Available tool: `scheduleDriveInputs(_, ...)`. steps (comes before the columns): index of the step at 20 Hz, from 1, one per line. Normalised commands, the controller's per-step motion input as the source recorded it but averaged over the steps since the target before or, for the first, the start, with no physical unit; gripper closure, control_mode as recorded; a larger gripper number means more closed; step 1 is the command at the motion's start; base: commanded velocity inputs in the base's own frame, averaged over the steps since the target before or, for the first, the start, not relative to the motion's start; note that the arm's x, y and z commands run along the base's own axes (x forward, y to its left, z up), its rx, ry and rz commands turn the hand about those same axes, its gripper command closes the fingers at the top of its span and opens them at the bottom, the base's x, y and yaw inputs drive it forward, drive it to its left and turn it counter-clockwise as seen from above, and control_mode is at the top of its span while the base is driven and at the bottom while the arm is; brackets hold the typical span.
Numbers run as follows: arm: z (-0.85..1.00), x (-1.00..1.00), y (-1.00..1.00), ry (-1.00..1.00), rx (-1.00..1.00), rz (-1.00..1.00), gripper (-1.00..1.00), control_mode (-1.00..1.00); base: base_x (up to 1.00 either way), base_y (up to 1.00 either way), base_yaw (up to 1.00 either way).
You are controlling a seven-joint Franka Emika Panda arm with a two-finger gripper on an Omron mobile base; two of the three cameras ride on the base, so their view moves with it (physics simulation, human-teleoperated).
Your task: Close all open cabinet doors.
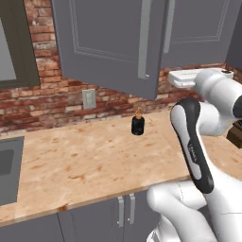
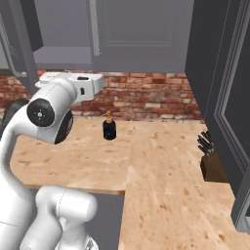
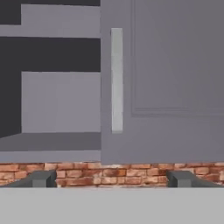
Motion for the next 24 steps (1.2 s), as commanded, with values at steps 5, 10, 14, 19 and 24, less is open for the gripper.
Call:
scheduleDriveInputs(5,0.01,-0.70,0.01,0.00,-0.03,-0.04,-1.00,-1.00,0.00,0.00,0.00)
scheduleDriveInputs(10,0.00,-0.71,0.15,0.00,-0.04,-0.04,-1.00,-1.00,0.00,0.00,0.00)
scheduleDriveInputs(14,-0.01,-0.33,0.58,-0.01,-0.07,0.00,-1.00,-1.00,0.00,0.00,0.00)
scheduleDriveInputs(19,-0.03,-0.38,0.71,-0.07,-0.09,0.01,-1.00,-1.00,0.00,0.00,0.00)
scheduleDriveInputs(24,-0.02,-0.16,0.56,-0.04,-0.04,0.02,-1.00,-1.00,0.00,0.00,0.00)
